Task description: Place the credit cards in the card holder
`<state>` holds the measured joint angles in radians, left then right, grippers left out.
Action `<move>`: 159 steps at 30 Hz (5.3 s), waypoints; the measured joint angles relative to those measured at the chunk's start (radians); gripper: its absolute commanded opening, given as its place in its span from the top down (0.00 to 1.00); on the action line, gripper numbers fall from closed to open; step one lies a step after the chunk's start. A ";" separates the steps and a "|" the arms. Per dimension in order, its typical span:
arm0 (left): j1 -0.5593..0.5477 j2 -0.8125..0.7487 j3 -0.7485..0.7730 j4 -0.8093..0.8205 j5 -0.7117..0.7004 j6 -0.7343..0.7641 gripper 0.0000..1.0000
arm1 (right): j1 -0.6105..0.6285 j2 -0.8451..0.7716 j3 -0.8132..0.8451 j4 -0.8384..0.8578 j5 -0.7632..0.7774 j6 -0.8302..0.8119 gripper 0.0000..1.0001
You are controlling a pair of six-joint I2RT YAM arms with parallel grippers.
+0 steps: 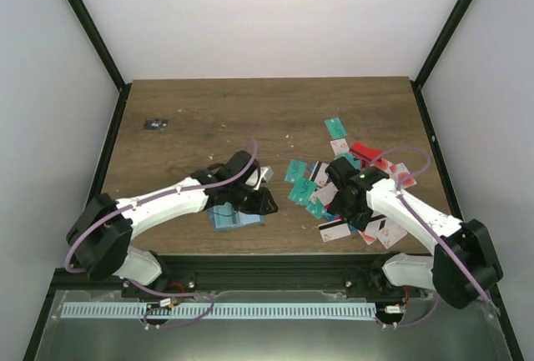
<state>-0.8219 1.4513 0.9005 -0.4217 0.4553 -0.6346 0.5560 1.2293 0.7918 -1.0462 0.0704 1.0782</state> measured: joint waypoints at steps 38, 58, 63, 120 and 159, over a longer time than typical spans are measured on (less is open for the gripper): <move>-0.098 -0.159 -0.167 0.074 -0.058 -0.143 0.76 | -0.035 -0.032 -0.239 0.274 -0.217 -0.041 0.42; -0.144 0.420 0.264 0.121 0.105 0.008 0.77 | 0.003 -0.330 -0.363 0.106 -0.391 0.152 0.33; -0.153 0.511 0.355 0.104 0.141 0.038 0.77 | 0.007 -0.341 -0.385 0.133 -0.407 0.203 0.33; -0.262 0.638 0.383 0.180 0.234 0.044 0.77 | 0.011 -0.497 -0.469 0.217 -0.454 0.276 0.99; 0.005 -0.364 0.050 0.189 -0.155 -0.468 0.52 | 0.011 -0.502 -0.206 0.820 -0.513 0.221 0.99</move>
<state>-0.8169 1.0870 0.9501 -0.2329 0.3004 -1.1027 0.5674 0.7269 0.5854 -0.2264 -0.4431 1.2995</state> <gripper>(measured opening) 0.450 0.020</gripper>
